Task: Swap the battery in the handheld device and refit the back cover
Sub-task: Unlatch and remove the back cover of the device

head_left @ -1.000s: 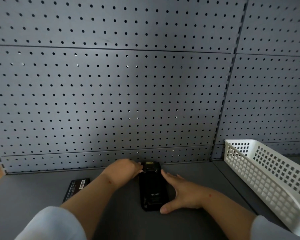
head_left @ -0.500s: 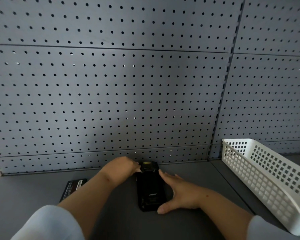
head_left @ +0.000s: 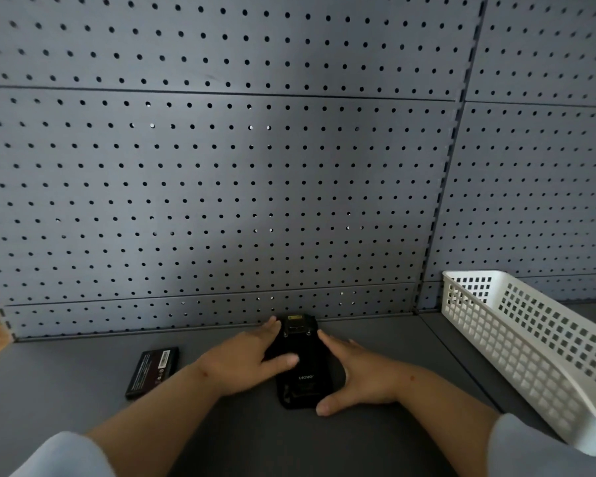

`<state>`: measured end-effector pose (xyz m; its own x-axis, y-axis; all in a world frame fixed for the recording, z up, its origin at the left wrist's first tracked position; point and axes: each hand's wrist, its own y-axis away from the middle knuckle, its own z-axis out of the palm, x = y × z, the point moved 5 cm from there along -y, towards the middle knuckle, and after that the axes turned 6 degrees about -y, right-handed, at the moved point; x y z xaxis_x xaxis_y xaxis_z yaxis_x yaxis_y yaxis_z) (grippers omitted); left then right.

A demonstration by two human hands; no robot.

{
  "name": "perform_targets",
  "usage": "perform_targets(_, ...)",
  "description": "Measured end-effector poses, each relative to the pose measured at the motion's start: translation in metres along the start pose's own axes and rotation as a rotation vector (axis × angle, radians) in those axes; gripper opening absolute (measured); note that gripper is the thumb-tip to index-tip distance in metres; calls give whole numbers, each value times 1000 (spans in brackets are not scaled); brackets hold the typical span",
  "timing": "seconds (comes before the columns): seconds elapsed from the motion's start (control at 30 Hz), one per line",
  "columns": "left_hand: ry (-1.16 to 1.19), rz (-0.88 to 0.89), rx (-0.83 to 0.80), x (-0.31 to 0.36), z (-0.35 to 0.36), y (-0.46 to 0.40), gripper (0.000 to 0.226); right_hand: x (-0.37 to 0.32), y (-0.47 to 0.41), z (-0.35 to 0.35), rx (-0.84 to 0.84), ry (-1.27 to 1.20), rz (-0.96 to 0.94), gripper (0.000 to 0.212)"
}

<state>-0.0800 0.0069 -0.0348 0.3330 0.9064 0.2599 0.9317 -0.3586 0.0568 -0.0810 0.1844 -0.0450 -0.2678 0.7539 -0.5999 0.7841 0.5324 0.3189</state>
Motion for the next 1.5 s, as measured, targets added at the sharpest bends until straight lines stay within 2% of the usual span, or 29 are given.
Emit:
perform_targets(0.03,23,4,-67,1,4,6,130,-2,1,-1,-7,-13,-5,118)
perform_targets(0.1,37,17,-126,5,11,14,144,-9,6,-4,-12,-61,-39,107)
perform_targets(0.2,27,7,-117,9,15,15,146,-20,5,-8,55,-157,-82,84)
perform_targets(0.3,-5,-4,-74,8,17,15,147,-20,-9,-9,222,-69,-70,63)
perform_targets(0.4,-10,-23,-40,7,19,15,146,-21,-19,-7,261,6,-69,43)
perform_targets(0.7,6,-43,-3,12,14,19,145,-33,-31,-16,394,55,-77,33)
perform_targets(0.97,22,-35,11,14,12,20,147,-44,-43,-21,326,105,5,34)
perform_targets(1.07,27,-39,11,13,13,20,143,-45,-39,-23,381,-63,-38,27)
perform_targets(1.2,39,-37,2,9,17,17,144,-42,-29,-27,347,-475,-108,11)
perform_targets(1.4,31,-70,-21,7,17,19,146,-10,-8,-54,377,-1126,-133,19)
perform_targets(1.5,24,-84,-33,7,18,20,145,24,9,-70,422,-1076,-26,24)
